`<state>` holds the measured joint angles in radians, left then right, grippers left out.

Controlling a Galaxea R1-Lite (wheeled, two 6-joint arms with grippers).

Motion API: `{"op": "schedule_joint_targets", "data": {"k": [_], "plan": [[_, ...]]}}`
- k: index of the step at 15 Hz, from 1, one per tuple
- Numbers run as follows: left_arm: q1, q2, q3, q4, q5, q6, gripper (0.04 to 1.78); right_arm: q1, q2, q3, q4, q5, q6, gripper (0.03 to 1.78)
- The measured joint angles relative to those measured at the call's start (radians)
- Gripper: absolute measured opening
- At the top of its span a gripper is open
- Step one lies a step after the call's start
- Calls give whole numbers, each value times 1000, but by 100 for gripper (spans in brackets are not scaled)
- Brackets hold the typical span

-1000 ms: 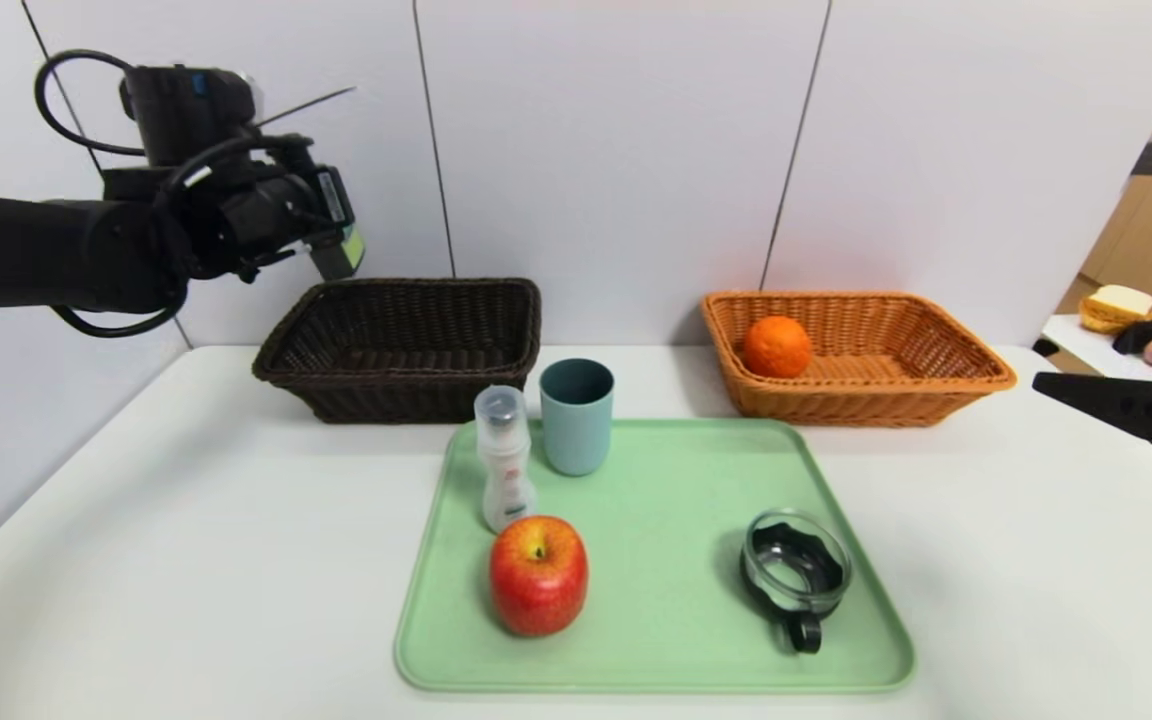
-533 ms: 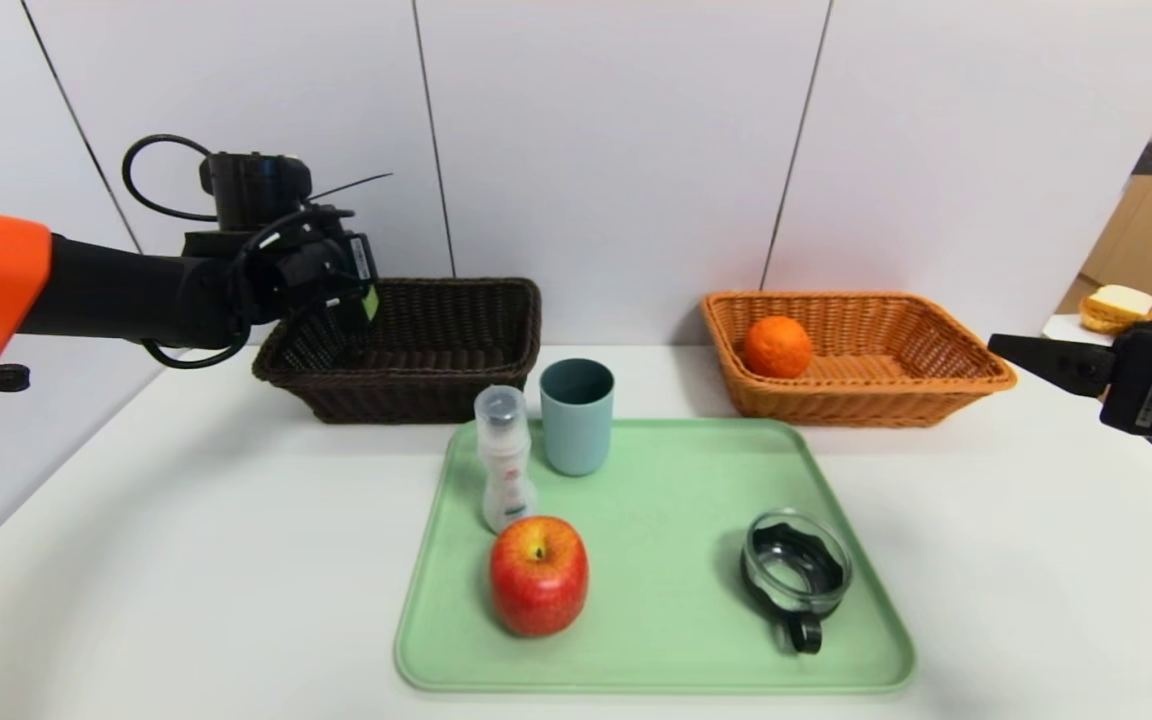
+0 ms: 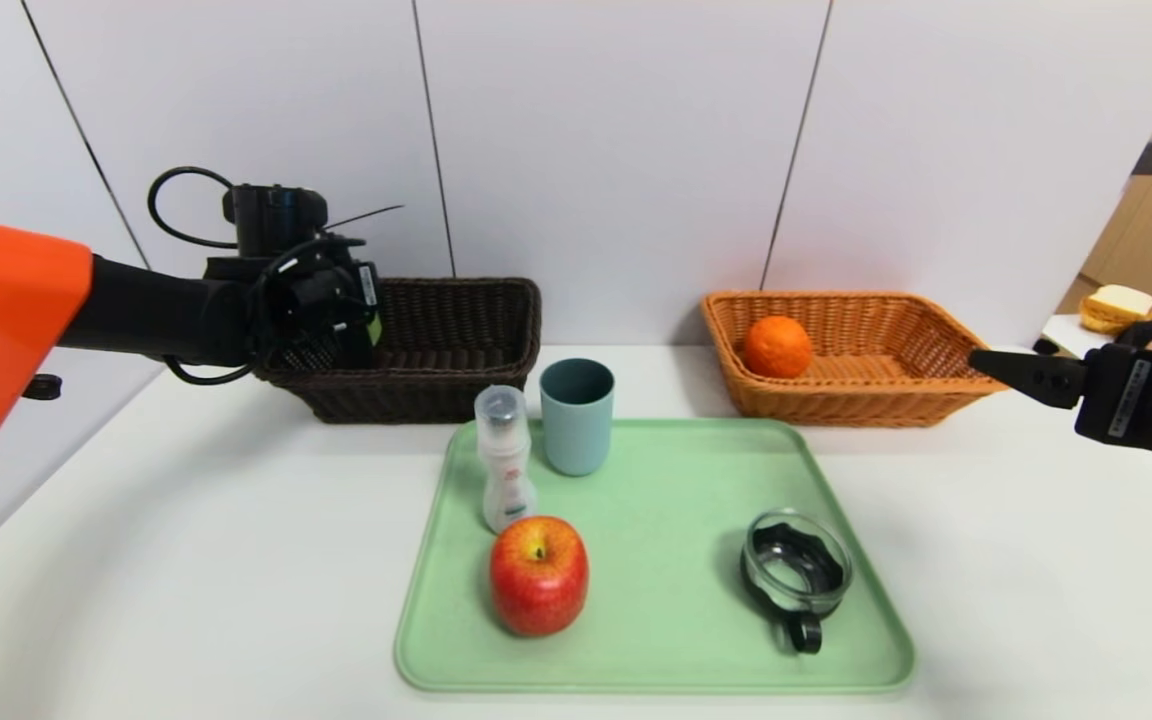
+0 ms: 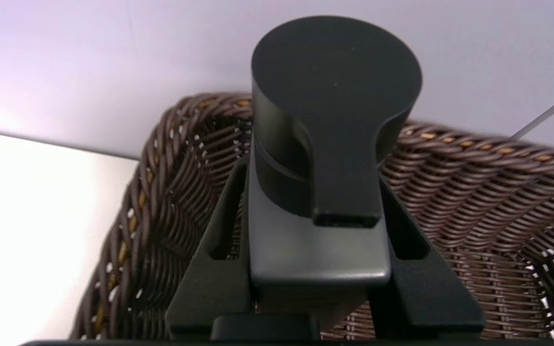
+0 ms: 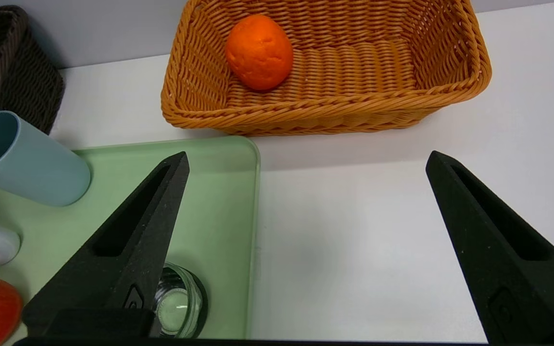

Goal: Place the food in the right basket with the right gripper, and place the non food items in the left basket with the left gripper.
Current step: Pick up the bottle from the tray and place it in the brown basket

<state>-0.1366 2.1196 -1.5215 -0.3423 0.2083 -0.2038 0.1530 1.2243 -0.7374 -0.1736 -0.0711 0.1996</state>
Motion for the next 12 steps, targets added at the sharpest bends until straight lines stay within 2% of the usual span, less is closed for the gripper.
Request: {"op": "schedule_joint_targets", "data": {"k": [5, 8, 12], "plan": [[7, 34, 3, -1, 1, 20, 63, -4, 2, 11, 0, -2, 2, 170], [12, 43, 3, -10, 2, 20, 98, -6, 1, 15, 0, -2, 2, 170], [18, 36, 1, -39, 2, 24, 128, -6, -3, 16, 0, -4, 0, 170]]}}
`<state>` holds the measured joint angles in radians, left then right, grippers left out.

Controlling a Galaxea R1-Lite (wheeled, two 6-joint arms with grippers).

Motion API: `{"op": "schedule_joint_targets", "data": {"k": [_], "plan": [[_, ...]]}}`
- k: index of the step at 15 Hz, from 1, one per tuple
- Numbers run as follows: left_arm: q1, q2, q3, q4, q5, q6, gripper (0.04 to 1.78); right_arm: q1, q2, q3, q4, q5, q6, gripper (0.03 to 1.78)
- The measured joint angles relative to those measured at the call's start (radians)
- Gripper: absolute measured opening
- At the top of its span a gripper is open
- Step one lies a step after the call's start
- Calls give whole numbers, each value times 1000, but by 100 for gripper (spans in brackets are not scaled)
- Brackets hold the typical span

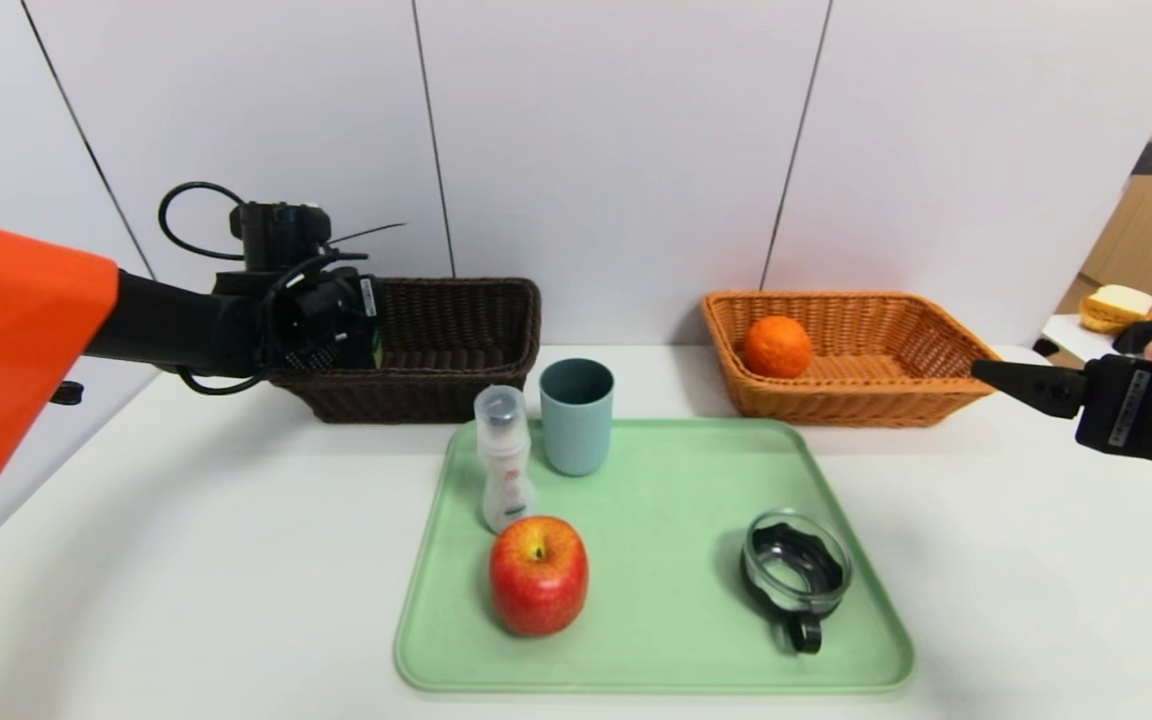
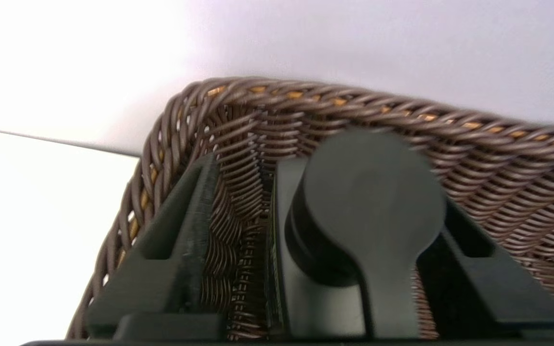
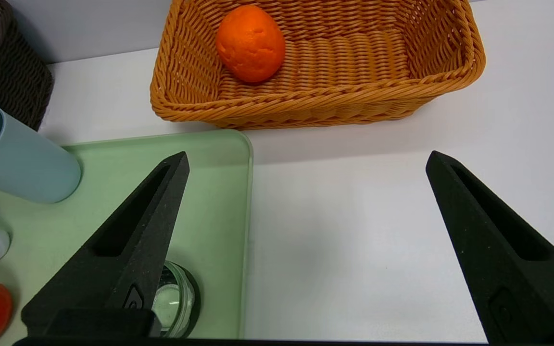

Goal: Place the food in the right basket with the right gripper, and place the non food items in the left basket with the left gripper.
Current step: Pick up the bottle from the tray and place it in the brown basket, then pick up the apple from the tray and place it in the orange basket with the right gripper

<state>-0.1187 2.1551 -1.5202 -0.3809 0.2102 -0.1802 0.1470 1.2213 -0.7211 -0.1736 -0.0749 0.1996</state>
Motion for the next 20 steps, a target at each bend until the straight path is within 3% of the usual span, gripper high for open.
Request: {"op": "schedule_joint_targets", "data": {"k": [4, 8, 11, 13, 15, 18, 20], "plan": [[-3, -131, -6, 51, -1, -3, 144, 0, -12, 8, 0, -1, 0, 170], [-43, -359, -7, 369, -2, -52, 155, 16, -12, 9, 16, -1, -1, 170], [-64, -521, 50, 627, -4, -113, 160, 116, 12, -106, 117, -61, 8, 170], [-70, -635, 163, 709, -4, -127, 162, 200, 43, -235, 238, -100, 44, 170], [-72, -748, 291, 709, -4, -131, 164, 292, 96, -385, 389, -121, 114, 170], [-72, -904, 439, 698, -3, -132, 166, 439, 220, -577, 614, -129, 271, 170], [-73, -996, 496, 698, -3, -131, 167, 511, 307, -638, 671, -128, 352, 170]]}}
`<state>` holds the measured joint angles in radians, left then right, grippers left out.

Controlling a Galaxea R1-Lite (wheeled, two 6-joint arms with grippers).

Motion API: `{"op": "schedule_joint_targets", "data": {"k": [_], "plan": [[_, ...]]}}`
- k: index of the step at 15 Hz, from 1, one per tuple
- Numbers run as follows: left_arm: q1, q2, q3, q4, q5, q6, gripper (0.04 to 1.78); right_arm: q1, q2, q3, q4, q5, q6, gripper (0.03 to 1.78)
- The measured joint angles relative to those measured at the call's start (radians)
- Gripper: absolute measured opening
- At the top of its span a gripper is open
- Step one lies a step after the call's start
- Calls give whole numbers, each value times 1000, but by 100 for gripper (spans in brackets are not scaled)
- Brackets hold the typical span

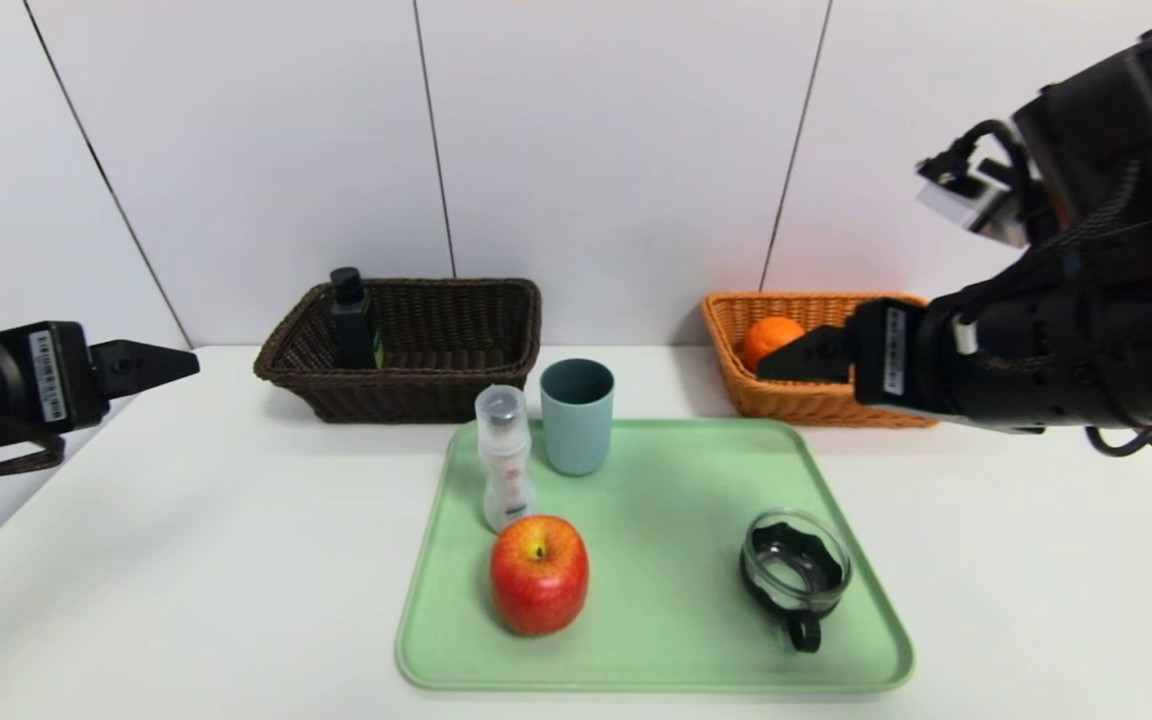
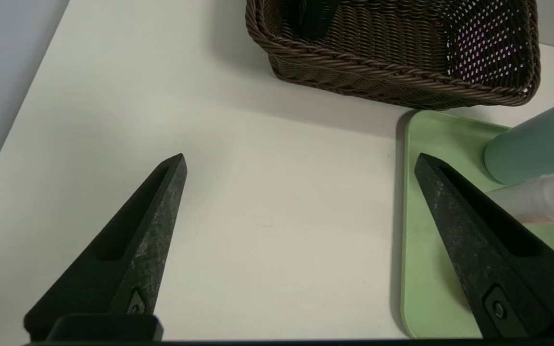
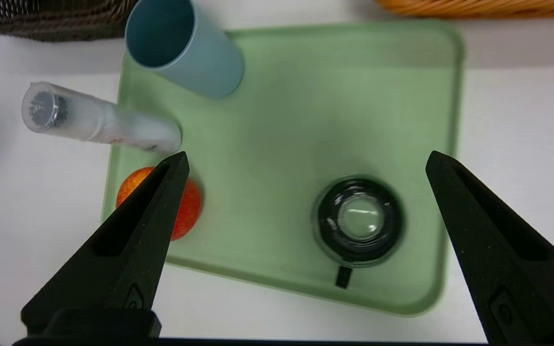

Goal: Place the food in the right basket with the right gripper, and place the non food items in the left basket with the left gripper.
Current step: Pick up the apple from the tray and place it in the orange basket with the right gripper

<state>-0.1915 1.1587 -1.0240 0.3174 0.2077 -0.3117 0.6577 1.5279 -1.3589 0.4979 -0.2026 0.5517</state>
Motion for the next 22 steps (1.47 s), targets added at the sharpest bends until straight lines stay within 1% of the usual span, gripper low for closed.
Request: {"op": "schedule_joint_targets", "data": {"k": [4, 5, 8, 10, 14, 15, 18, 20, 22], "plan": [[0, -150, 117, 4, 1, 3, 168, 113, 161, -105, 9, 7, 112, 170], [0, -182, 145, 5, 1, 3, 168, 138, 193, -121, 10, 7, 121, 170], [0, -251, 210, 5, 0, 4, 169, 195, 263, -141, 31, 7, 123, 170], [0, -284, 249, 5, 0, 4, 169, 227, 293, -151, 25, 9, 121, 170], [0, -330, 293, 4, -2, 4, 169, 255, 337, -174, 23, 7, 115, 170], [0, -338, 302, 4, -2, 4, 169, 266, 350, -177, 22, 1, 113, 170], [0, -365, 331, 4, -2, 3, 169, 317, 379, -181, -26, -5, 104, 170], [0, -389, 354, 5, -3, 3, 169, 339, 397, -181, -36, -5, 85, 170], [0, -411, 375, 6, -3, 3, 169, 354, 415, -186, -38, -7, 80, 170]]}}
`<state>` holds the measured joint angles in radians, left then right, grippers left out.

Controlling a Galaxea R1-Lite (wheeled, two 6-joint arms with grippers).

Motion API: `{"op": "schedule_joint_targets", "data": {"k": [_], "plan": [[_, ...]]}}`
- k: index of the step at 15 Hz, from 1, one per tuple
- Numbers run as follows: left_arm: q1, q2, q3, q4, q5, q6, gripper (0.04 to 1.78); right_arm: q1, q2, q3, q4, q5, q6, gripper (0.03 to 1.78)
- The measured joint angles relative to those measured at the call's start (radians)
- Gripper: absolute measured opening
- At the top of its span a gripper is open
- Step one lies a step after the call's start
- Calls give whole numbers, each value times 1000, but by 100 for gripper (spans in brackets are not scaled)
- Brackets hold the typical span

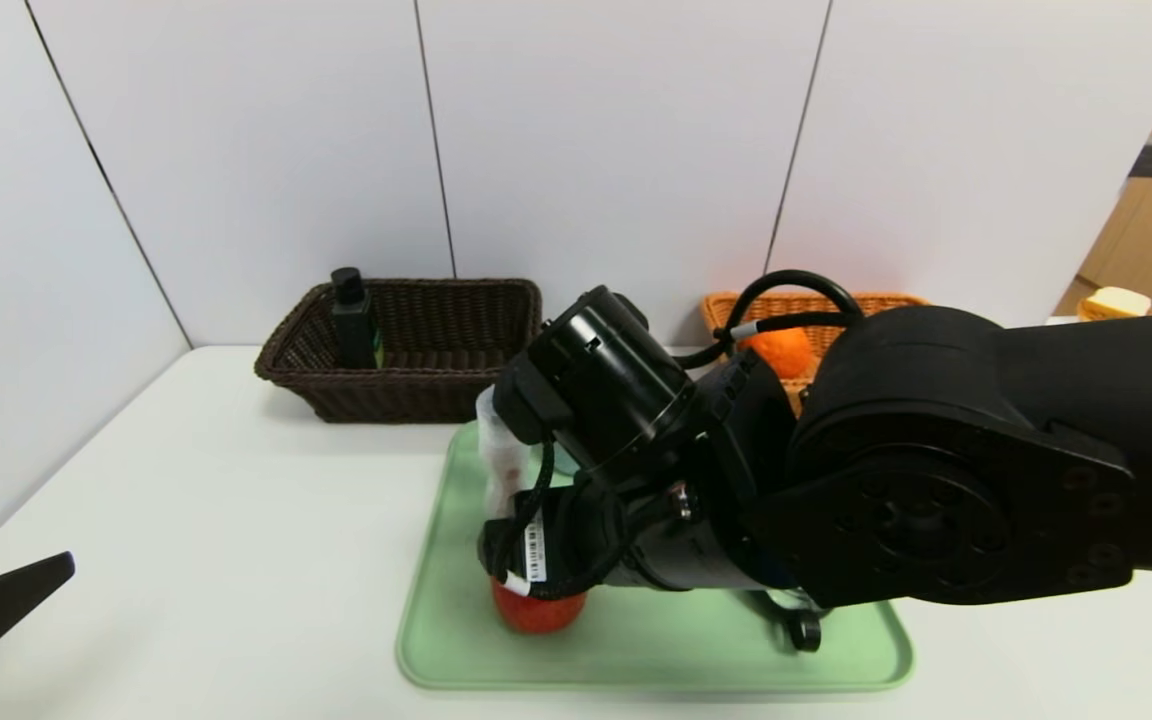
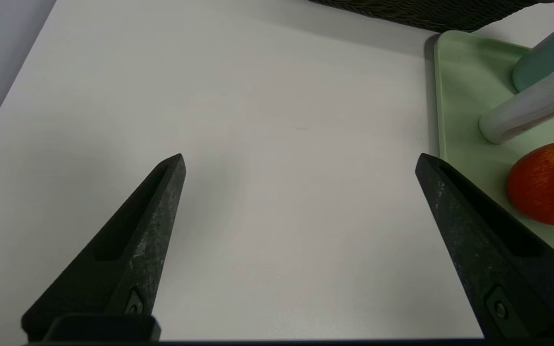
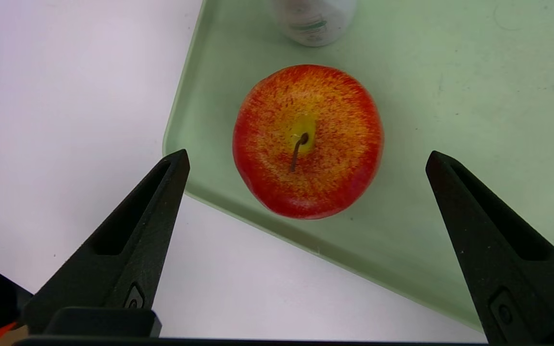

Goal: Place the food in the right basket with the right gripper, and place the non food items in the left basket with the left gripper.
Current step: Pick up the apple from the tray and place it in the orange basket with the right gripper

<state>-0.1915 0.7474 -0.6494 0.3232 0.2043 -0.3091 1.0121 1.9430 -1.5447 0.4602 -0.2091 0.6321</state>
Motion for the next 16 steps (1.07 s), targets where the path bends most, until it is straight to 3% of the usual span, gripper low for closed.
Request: {"op": "schedule_joint_targets", "data": {"k": [7, 12, 16], "plan": [[0, -56, 43, 0, 0, 0, 169, 22, 58, -9, 0, -24, -11, 170], [-1, -83, 54, 20, 0, 0, 169, 23, 107, -19, -16, -80, -52, 170], [-2, -92, 60, 20, 0, 0, 169, 23, 141, -30, -36, -85, -74, 170]]}}
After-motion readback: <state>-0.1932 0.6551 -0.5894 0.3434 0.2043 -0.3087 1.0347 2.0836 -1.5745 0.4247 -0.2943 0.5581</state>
